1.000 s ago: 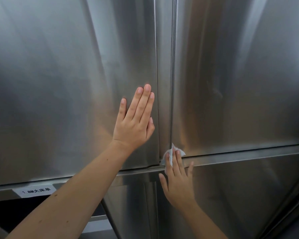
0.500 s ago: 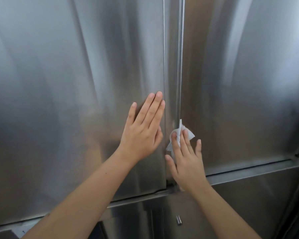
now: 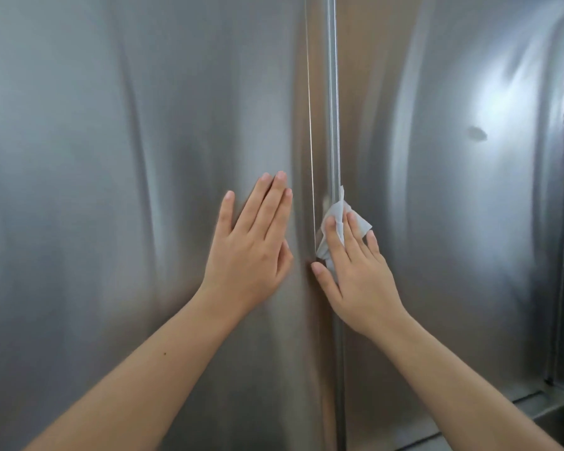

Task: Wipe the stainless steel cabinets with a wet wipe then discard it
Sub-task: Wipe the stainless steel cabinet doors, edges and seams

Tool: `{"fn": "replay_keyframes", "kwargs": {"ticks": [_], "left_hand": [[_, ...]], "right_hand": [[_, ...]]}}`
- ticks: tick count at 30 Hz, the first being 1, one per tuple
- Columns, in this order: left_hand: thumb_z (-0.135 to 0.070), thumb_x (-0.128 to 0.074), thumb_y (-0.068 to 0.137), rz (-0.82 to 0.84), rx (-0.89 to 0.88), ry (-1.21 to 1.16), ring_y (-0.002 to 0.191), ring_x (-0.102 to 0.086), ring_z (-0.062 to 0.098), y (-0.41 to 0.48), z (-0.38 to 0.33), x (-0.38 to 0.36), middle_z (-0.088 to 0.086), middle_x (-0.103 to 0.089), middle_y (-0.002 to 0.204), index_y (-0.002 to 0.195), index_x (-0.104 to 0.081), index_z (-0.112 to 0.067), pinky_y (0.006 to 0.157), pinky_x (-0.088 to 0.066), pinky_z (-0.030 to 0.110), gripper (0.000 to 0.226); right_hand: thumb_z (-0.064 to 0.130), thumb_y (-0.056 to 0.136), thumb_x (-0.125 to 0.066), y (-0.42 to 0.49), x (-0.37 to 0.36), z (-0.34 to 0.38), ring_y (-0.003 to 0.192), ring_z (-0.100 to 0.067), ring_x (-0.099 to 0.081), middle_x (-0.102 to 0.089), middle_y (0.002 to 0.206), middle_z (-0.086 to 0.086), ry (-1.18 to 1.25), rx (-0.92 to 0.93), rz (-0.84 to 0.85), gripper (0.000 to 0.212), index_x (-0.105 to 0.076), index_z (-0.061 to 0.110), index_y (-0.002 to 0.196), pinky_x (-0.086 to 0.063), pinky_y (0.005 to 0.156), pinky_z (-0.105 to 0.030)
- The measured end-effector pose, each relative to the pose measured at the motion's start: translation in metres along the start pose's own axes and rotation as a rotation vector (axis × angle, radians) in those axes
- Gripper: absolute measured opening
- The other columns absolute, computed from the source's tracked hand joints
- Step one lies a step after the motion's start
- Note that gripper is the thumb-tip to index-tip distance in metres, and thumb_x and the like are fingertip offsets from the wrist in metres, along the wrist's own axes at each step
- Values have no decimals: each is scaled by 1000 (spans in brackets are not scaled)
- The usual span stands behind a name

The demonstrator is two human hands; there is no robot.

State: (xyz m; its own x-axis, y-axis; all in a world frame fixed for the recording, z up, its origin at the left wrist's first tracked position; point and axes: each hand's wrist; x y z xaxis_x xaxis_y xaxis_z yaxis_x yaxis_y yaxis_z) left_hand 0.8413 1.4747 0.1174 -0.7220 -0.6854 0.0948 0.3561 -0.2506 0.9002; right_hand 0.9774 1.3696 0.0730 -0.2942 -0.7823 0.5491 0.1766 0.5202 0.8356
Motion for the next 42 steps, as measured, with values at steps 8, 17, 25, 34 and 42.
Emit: {"fn": "replay_keyframes", "kwargs": {"ticks": [8, 17, 25, 34, 42], "left_hand": [[-21, -33, 86, -22, -9, 16, 134, -37, 28, 55, 29, 3, 14, -39, 145, 134, -48, 0, 103, -31, 55, 54], [-31, -34, 88, -13, -72, 69, 134, -37, 30, 94, 65, 10, 13, -40, 144, 133, -51, -8, 100, -32, 59, 54], [-31, -34, 88, -44, -39, 63, 134, -36, 30, 94, 67, 7, 12, -39, 145, 135, -49, -8, 101, -32, 58, 54], [-28, -33, 87, -40, -29, 81, 133, -38, 31, 94, 65, 9, 12, -40, 144, 134, -51, -8, 99, -34, 58, 54], [-29, -32, 87, -37, -26, 75, 133, -36, 31, 93, 66, 10, 11, -40, 145, 134, -50, -8, 100, -33, 59, 54]], "right_hand": [[62, 84, 14, 42, 24, -6, 141, -18, 11, -5, 155, -9, -35, 69, -40, 75, 8, 15, 142, 3, 116, -31], [44, 97, -18, 132, 69, -9, 143, -15, 9, 4, 157, -4, -51, 51, -114, 64, 6, 14, 148, 5, 115, -31], [42, 98, -18, 185, 102, -11, 143, -19, 1, -6, 157, -6, -85, 53, -160, 61, -2, 12, 149, -4, 114, -35], [46, 97, -14, 213, 114, -10, 143, -17, 1, -4, 157, -9, -72, 23, -192, 64, -4, 11, 149, -4, 115, -42], [49, 95, -12, 200, 111, -8, 144, -18, -1, -3, 157, -8, 46, 62, -394, 67, 9, 11, 147, 3, 114, -41]]}}
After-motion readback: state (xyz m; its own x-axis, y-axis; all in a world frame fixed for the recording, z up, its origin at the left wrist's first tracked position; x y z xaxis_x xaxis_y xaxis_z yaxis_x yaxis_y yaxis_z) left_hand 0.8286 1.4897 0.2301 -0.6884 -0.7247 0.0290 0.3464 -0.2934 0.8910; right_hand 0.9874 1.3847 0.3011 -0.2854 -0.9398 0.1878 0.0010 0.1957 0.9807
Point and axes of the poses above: each hand's wrist, its own y-axis towards the middle knuckle, its own x-axis out of the back of the hand, z = x × y
